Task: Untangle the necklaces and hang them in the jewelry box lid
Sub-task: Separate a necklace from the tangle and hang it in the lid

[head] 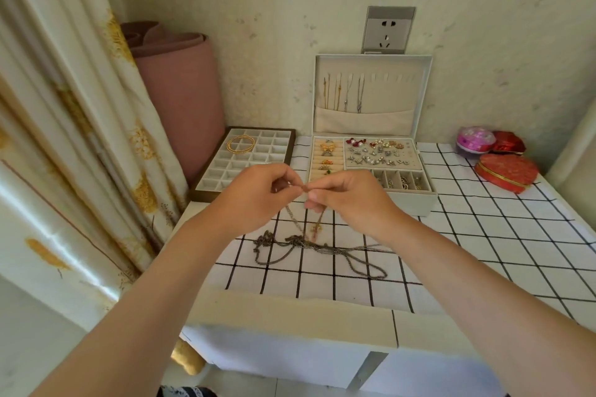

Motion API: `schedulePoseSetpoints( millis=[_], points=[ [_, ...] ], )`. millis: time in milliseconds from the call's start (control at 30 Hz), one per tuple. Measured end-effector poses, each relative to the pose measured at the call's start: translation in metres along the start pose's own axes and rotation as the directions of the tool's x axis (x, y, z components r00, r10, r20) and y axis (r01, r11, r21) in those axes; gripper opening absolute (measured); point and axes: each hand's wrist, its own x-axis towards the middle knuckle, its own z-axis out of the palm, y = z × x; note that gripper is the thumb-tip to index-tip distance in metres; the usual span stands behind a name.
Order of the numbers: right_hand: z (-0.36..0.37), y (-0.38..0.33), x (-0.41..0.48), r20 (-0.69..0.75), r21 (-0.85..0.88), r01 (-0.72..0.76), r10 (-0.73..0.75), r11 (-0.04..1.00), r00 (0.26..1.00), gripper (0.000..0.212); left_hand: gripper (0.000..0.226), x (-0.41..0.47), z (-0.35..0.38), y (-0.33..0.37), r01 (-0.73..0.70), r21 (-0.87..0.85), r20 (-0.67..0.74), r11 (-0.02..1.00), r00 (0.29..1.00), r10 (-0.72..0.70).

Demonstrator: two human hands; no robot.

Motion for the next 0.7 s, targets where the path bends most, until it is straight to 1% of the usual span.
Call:
schedulePoseSetpoints(
  millis=[33, 133, 167, 233, 300, 333, 367, 433, 500, 567, 600, 633, 667, 700],
  points=[
    [-0.005, 0.0, 0.0, -0.006, -0.029, -0.008, 0.008, 1.0, 1.0, 0.012, 0.003, 0.001, -0.002, -0.001, 0.021, 0.01, 0.034, 1.0, 0.999, -0.021],
    [-0.017, 0.002, -0.001, -0.006, -0.082, -0.061, 0.061, 0.995, 0.998, 0.008, 0.006, 0.003, -0.004, 0.0, 0.077, 0.034, 0.17, 0.996, 0.982, -0.082],
    [-0.02, 0.002, -0.002, -0.005, -0.094, -0.078, 0.078, 0.993, 0.997, 0.007, 0.006, 0.003, -0.004, 0.001, 0.089, 0.042, 0.195, 0.995, 0.976, -0.096],
    [-0.025, 0.003, -0.003, -0.01, -0.11, -0.098, 0.098, 0.989, 0.995, 0.009, 0.007, 0.003, -0.003, 0.002, 0.103, 0.041, 0.181, 0.994, 0.977, -0.109],
    [-0.03, 0.004, -0.002, -0.022, -0.067, -0.123, 0.121, 0.99, 0.992, 0.012, 0.01, 0.005, -0.003, 0.001, 0.136, 0.026, 0.142, 0.99, 0.98, -0.138],
    [-0.034, 0.003, -0.002, -0.027, -0.021, -0.139, 0.138, 0.99, 0.99, 0.013, 0.012, 0.006, -0.003, 0.001, 0.173, -0.013, 0.134, 0.985, 0.976, -0.17],
    [-0.038, 0.003, -0.002, -0.026, 0.03, -0.155, 0.156, 0.987, 0.987, 0.015, 0.017, 0.007, -0.004, 0.002, 0.219, -0.091, 0.14, 0.972, 0.969, -0.205],
    [-0.047, 0.002, -0.003, -0.002, 0.092, -0.176, 0.177, 0.98, 0.984, 0.017, 0.028, 0.008, -0.005, 0.007, 0.261, -0.326, 0.17, 0.909, 0.962, -0.215],
    [-0.053, 0.002, -0.004, 0.037, 0.04, -0.183, 0.182, 0.982, 0.983, 0.015, 0.034, 0.01, -0.007, 0.014, 0.236, -0.525, 0.18, 0.818, 0.97, -0.164],
    [-0.055, 0.002, -0.005, 0.055, -0.081, -0.173, 0.177, 0.982, 0.983, 0.007, 0.032, 0.012, -0.005, 0.026, 0.214, -0.647, 0.203, 0.732, 0.974, -0.105],
    [-0.055, 0.001, -0.006, 0.058, -0.15, -0.155, 0.165, 0.976, 0.985, 0.008, 0.028, 0.013, -0.002, 0.034, 0.214, -0.66, 0.217, 0.72, 0.972, -0.091],
    [-0.054, -0.002, -0.006, 0.068, -0.197, -0.133, 0.148, 0.971, 0.987, 0.015, 0.024, 0.015, 0.002, 0.042, 0.217, -0.64, 0.225, 0.737, 0.97, -0.091],
    [-0.053, -0.006, -0.007, 0.09, -0.201, -0.106, 0.126, 0.974, 0.988, 0.023, 0.019, 0.016, 0.005, 0.05, 0.213, -0.594, 0.225, 0.776, 0.97, -0.093],
    [-0.051, -0.01, -0.008, 0.122, -0.149, -0.081, 0.1, 0.985, 0.988, 0.03, 0.017, 0.018, 0.008, 0.057, 0.196, -0.536, 0.222, 0.821, 0.971, -0.088]
  ],
)
